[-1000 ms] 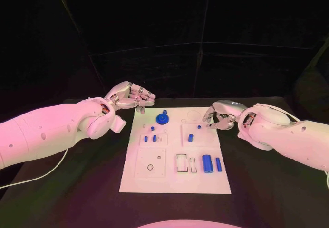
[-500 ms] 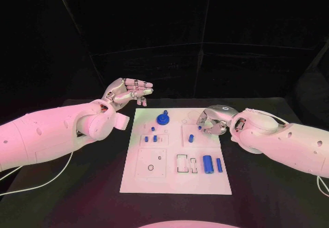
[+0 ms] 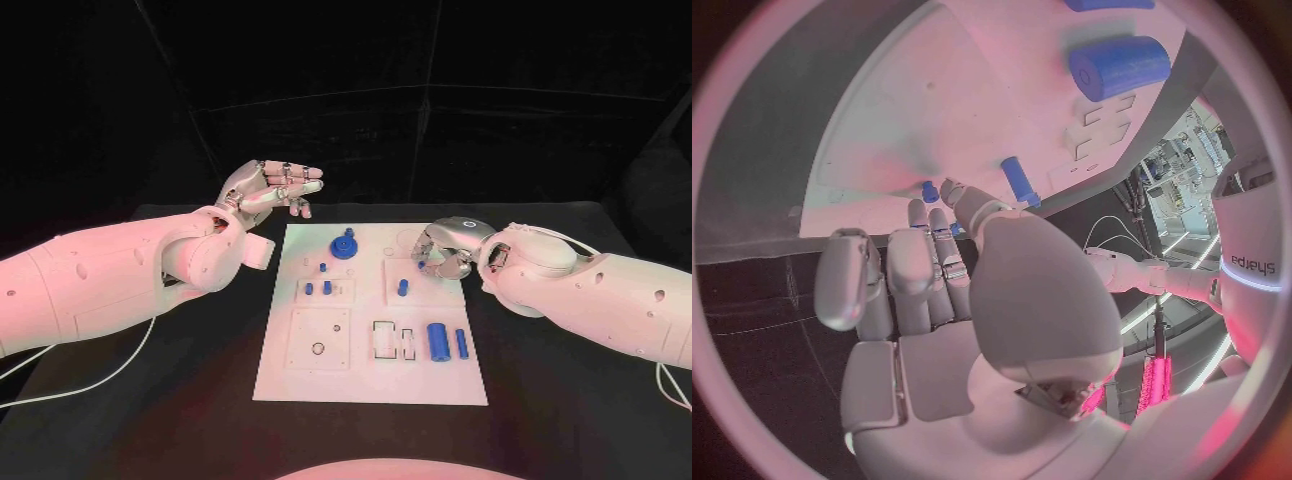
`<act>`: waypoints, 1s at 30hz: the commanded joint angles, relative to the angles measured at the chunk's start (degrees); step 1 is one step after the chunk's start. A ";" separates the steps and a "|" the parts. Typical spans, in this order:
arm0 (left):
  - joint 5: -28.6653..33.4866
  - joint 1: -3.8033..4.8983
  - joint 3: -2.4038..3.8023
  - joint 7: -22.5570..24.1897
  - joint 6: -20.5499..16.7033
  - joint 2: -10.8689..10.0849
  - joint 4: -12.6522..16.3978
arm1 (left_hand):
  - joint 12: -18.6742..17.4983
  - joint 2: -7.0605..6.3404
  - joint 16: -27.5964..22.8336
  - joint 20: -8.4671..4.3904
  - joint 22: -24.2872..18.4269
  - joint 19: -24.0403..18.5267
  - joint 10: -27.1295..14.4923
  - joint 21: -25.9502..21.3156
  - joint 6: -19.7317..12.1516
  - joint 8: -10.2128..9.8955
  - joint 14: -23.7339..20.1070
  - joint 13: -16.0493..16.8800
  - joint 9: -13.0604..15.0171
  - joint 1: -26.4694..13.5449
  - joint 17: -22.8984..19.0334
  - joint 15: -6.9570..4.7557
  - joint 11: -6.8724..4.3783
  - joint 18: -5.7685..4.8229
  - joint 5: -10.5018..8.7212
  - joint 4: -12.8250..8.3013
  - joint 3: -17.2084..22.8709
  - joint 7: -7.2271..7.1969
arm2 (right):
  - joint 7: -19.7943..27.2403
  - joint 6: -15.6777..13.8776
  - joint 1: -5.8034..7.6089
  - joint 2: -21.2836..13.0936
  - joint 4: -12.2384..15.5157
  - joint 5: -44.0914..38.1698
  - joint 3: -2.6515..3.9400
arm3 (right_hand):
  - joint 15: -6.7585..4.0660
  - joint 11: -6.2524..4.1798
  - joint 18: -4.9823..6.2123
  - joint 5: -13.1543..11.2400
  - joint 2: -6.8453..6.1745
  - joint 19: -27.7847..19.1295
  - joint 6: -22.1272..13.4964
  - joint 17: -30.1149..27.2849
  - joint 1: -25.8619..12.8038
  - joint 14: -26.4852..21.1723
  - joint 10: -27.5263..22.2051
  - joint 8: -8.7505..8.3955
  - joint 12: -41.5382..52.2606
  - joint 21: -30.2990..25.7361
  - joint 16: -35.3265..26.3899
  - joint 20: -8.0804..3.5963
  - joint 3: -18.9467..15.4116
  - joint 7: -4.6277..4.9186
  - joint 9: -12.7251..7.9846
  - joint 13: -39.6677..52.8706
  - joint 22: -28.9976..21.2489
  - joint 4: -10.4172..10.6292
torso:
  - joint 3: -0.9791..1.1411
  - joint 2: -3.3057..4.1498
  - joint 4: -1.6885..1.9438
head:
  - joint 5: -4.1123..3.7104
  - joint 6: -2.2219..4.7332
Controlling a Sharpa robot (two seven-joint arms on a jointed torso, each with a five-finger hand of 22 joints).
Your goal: Assemble the parts on the task board
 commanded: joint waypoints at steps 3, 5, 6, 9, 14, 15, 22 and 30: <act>0.79 0.06 0.03 0.93 -0.27 -0.02 0.11 | 0.46 0.36 -0.27 0.19 -0.20 -0.45 -0.82 -0.52 -0.56 0.12 -0.60 -0.15 -0.12 -0.04 -0.15 0.18 0.36 0.70 0.10 0.23 -0.32 0.47 | -1.40 3.37 0.06 0.42 -0.40 -0.64 0.03 | -0.01 -0.19 -0.43 -0.34 0.61 0.62 1.00 0.40 -0.22 1.83 1.10 0.27 0.05 0.54 0.70 -0.01 1.03 -0.10 0.11 -0.43 0.53 -0.14 | -0.01 -0.17 -0.01 | 0.17 -0.04; 0.79 0.06 0.03 0.87 -0.30 -0.04 0.11 | 0.49 0.38 -0.26 0.20 -0.22 -0.46 -0.88 -0.55 -0.60 0.12 -0.63 -0.16 -0.12 -0.02 -0.16 0.19 0.37 0.70 0.11 0.22 -0.32 0.49 | -1.73 3.89 0.06 0.59 -0.56 -0.80 0.03 | -0.07 -0.26 -0.46 -0.35 0.62 0.71 1.27 0.52 -0.32 1.81 1.40 0.26 0.02 0.69 0.93 -0.08 1.44 -0.17 0.11 -0.65 0.73 -0.22 | 0.02 -0.19 -0.04 | 0.21 -0.07; 0.79 0.06 0.03 0.82 -0.30 -0.04 0.12 | 0.49 0.38 -0.26 0.20 -0.22 -0.46 -0.88 -0.55 -0.60 0.12 -0.63 -0.16 -0.12 -0.02 -0.16 0.19 0.37 0.70 0.11 0.22 -0.32 0.49 | -1.83 4.10 0.06 0.66 -0.61 -0.87 0.03 | -0.10 -0.30 -0.47 -0.36 0.64 0.73 1.41 0.54 -0.38 1.80 1.57 0.27 0.01 0.75 1.01 -0.11 1.65 -0.22 0.12 -0.77 0.80 -0.27 | 0.02 -0.17 -0.05 | 0.23 -0.10; 0.79 0.06 0.03 0.51 -0.29 -0.05 0.15 | 0.58 0.51 -0.25 0.26 -0.28 -0.48 -1.12 -0.65 -0.78 0.11 -0.70 -0.18 -0.13 -0.13 -0.20 0.27 0.46 0.68 0.11 0.31 -0.37 0.58 | -2.01 4.89 0.06 0.86 -0.74 -1.11 0.03 | -0.31 -0.61 -0.60 -0.46 0.89 1.06 2.31 0.91 -0.47 1.82 2.59 0.49 0.20 1.21 1.55 -0.26 2.38 -0.53 0.22 -1.02 1.41 -0.44 | -0.03 -0.12 -0.01 | 0.24 -0.22; 0.79 0.06 0.02 0.29 -0.22 -0.03 0.12 | 0.66 0.53 -0.23 0.29 -0.33 -0.49 -1.27 -0.71 -0.91 0.11 -0.75 -0.19 -0.13 -0.15 -0.23 0.31 0.50 0.68 0.11 0.32 -0.41 0.62 | -2.37 5.71 0.05 1.21 -0.85 -1.46 0.03 | -0.64 -1.03 -0.79 -0.66 1.07 1.53 3.48 1.41 -0.67 1.89 3.85 0.73 0.29 1.85 2.29 -0.55 3.07 -0.97 0.33 -1.29 2.28 -0.75 | -0.01 -0.12 -0.05 | 0.36 -0.25; 0.79 0.06 0.02 0.28 -0.21 -0.03 0.12 | 0.66 0.53 -0.23 0.29 -0.33 -0.49 -1.27 -0.71 -0.91 0.11 -0.75 -0.19 -0.13 -0.15 -0.23 0.31 0.50 0.68 0.11 0.32 -0.41 0.62 | -2.42 5.72 0.05 1.22 -0.85 -1.48 0.03 | -0.66 -1.04 -0.80 -0.67 1.10 1.55 3.53 1.43 -0.68 1.89 3.90 0.74 0.28 1.88 2.32 -0.56 3.11 -0.99 0.33 -1.31 2.32 -0.77 | -0.01 -0.12 -0.05 | 0.36 -0.25; 0.80 0.06 0.02 0.12 -0.15 0.01 0.11 | 0.79 0.66 -0.21 0.35 -0.40 -0.50 -1.47 -0.82 -1.06 0.15 -0.81 -0.20 -0.12 -0.32 -0.27 0.37 0.57 0.67 0.10 0.46 -0.49 0.68 | -4.33 5.78 -0.09 1.54 -0.55 -2.59 0.03 | -1.04 -1.55 -0.99 -2.16 2.08 2.02 5.01 1.81 -0.42 1.91 5.41 1.05 0.35 2.54 3.00 -0.93 4.15 -1.46 0.48 -1.56 3.21 -1.38 | -0.02 -0.05 -0.07 | 0.31 -0.17; 0.80 0.06 0.02 0.02 -0.23 0.01 -0.03 | 0.86 0.73 -0.20 0.38 -0.44 -0.51 -1.58 -0.87 -1.12 0.17 -0.85 -0.20 -0.12 -0.34 -0.29 0.40 0.59 0.67 0.11 0.49 -0.51 0.69 | -6.33 3.95 -0.20 1.51 0.02 -4.29 0.03 | -1.54 -2.17 -1.35 -2.81 3.13 2.99 6.93 1.53 -0.41 1.90 7.26 1.57 0.31 3.68 3.21 -1.38 5.08 -2.11 0.76 -1.63 4.80 -2.07 | -0.01 -0.14 -0.06 | 0.18 -0.35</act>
